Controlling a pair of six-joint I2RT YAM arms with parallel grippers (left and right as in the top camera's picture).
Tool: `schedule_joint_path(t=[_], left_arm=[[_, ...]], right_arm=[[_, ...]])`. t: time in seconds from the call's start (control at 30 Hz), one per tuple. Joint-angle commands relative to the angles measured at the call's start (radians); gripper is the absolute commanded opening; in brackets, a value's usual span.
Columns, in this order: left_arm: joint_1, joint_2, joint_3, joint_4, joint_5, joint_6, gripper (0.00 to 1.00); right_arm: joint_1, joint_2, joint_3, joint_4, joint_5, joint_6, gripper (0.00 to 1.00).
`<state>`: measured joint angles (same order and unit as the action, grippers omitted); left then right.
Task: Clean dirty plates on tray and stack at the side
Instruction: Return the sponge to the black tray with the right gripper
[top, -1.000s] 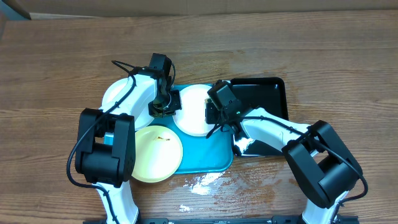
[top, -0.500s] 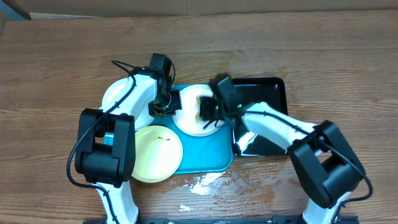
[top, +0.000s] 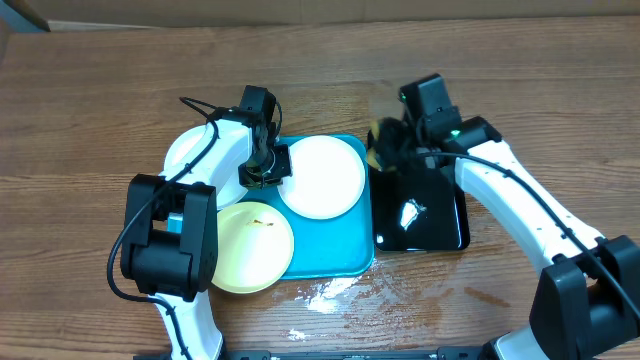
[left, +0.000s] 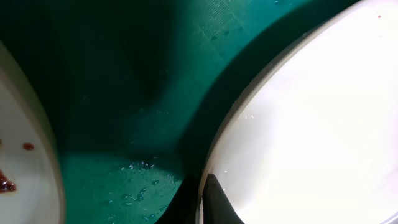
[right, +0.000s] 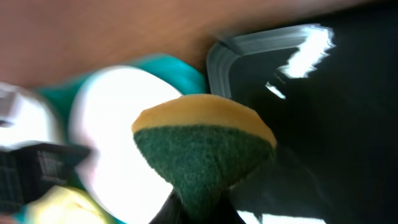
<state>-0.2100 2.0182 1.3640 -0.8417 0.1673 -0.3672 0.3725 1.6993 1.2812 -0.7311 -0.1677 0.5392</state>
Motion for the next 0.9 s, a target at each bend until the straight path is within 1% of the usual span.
schedule_joint_path(t=[0.0,0.07,0.17,0.4,0.5,0.77,0.8,0.83,0.87], left_arm=[[0.002,0.024,0.011,0.007,-0.074,-0.015,0.04],[0.002,0.024,0.019,0.001,-0.074,-0.014,0.04],[0.002,0.024,0.037,-0.012,-0.074,-0.014,0.04],[0.002,0.024,0.101,-0.069,-0.074,-0.013,0.04],[0.002,0.024,0.134,-0.098,-0.076,-0.005,0.04],[0.002,0.024,0.227,-0.189,-0.119,-0.003,0.04],[0.002,0.024,0.235,-0.196,-0.119,-0.003,0.04],[0.002,0.024,0.254,-0.212,-0.119,-0.003,0.04],[0.002,0.024,0.263,-0.220,-0.119,-0.003,0.04]], right_arm=[[-0.026,0.003,-0.025,-0.119,0.136,-0.128,0.04],[-0.026,0.011,-0.053,-0.143,0.190,-0.129,0.04],[-0.026,0.012,-0.127,-0.102,0.230,-0.129,0.04],[-0.026,0.012,-0.324,0.132,0.257,-0.128,0.04],[-0.026,0.012,-0.377,0.188,0.257,-0.128,0.05],[-0.026,0.012,-0.401,0.217,0.257,-0.128,0.22],[-0.026,0.012,-0.403,0.223,0.257,-0.128,0.27],[-0.026,0.012,-0.407,0.231,0.257,-0.128,0.48],[-0.026,0.013,-0.407,0.230,0.257,-0.129,0.53]])
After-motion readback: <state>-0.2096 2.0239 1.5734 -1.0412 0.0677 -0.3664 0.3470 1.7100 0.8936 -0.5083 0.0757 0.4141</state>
